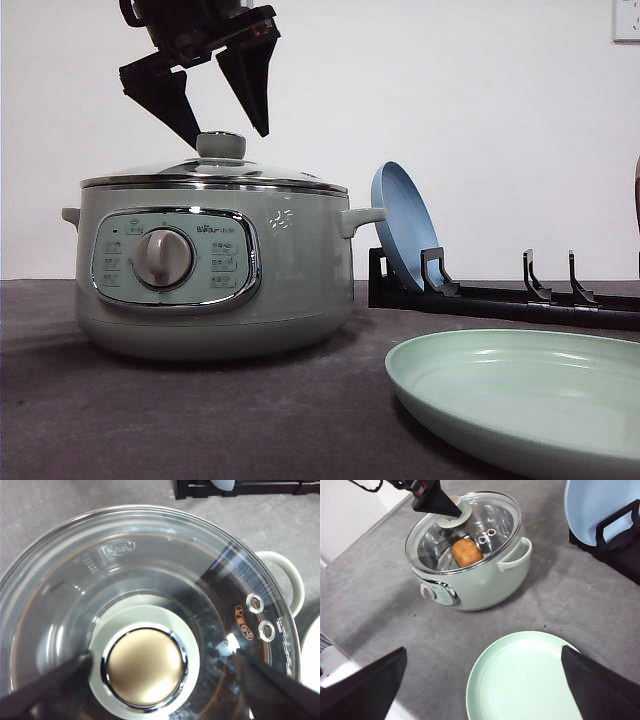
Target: Transfer potato from steamer to green plate
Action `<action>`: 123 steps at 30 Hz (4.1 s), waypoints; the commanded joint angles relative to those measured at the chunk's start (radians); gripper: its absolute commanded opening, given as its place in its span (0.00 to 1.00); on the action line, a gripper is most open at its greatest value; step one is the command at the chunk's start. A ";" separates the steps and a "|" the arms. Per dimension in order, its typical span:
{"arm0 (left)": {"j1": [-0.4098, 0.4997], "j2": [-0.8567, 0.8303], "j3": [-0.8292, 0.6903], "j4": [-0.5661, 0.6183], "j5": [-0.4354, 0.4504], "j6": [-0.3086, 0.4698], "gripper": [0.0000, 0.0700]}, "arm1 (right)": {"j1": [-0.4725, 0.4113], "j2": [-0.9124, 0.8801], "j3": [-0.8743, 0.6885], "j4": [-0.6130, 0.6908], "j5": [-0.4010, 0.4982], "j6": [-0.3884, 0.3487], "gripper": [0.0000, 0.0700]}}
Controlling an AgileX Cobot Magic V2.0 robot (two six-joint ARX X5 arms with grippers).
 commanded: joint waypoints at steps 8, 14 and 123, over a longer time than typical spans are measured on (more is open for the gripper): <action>-0.005 0.045 0.032 -0.001 -0.003 0.019 0.60 | 0.004 0.004 0.004 0.011 0.004 0.007 0.89; -0.006 0.058 0.032 -0.002 -0.003 0.015 0.18 | 0.004 0.004 0.004 0.008 0.004 0.007 0.89; 0.506 -0.005 0.417 -0.263 -0.063 -0.008 0.02 | 0.346 1.620 1.266 -0.118 0.031 -0.327 0.89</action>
